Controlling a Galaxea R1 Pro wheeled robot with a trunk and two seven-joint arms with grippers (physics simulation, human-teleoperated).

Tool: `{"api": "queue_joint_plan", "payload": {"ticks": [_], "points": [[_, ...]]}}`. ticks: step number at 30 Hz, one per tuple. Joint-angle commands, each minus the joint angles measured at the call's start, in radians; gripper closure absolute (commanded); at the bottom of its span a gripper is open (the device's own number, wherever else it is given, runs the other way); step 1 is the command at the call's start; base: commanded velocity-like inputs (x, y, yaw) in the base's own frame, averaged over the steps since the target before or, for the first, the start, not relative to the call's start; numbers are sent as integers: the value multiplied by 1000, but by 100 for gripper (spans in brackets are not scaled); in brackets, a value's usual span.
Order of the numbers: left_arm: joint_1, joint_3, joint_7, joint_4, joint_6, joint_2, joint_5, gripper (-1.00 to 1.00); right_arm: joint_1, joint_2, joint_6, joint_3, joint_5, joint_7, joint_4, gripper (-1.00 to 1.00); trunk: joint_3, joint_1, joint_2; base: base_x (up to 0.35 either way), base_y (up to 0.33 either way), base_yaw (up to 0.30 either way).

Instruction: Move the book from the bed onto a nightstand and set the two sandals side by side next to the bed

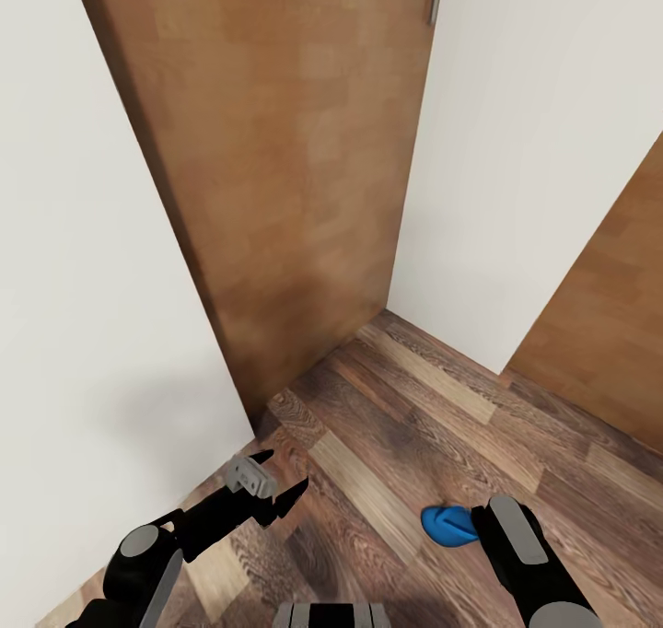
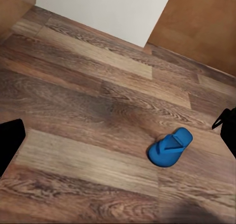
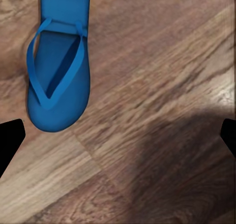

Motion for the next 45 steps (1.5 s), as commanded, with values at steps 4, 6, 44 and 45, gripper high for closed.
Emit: {"api": "queue_joint_plan", "payload": {"ticks": [4,6,44,45], "points": [[0,0,-1,-1,8,1,6,-100,0,0,10,-2,0,-4,-2,-100,-16,2,-1,0,0,0],[0,-1,-1,-1,8,0,6,-100,0,0,10,-2,0,-5,-2,-100,-24,2,-2,0,0,0],[0,2,-3,-2,7,1,9,-100,0,0,22,-2,-1,-4,-3,-100,-171,20,-11,0,0,0],[0,2,-3,-2,7,2,9,-100,0,0,22,-2,-1,-4,-3,-100,-175,20,-11,0,0,0]]}}
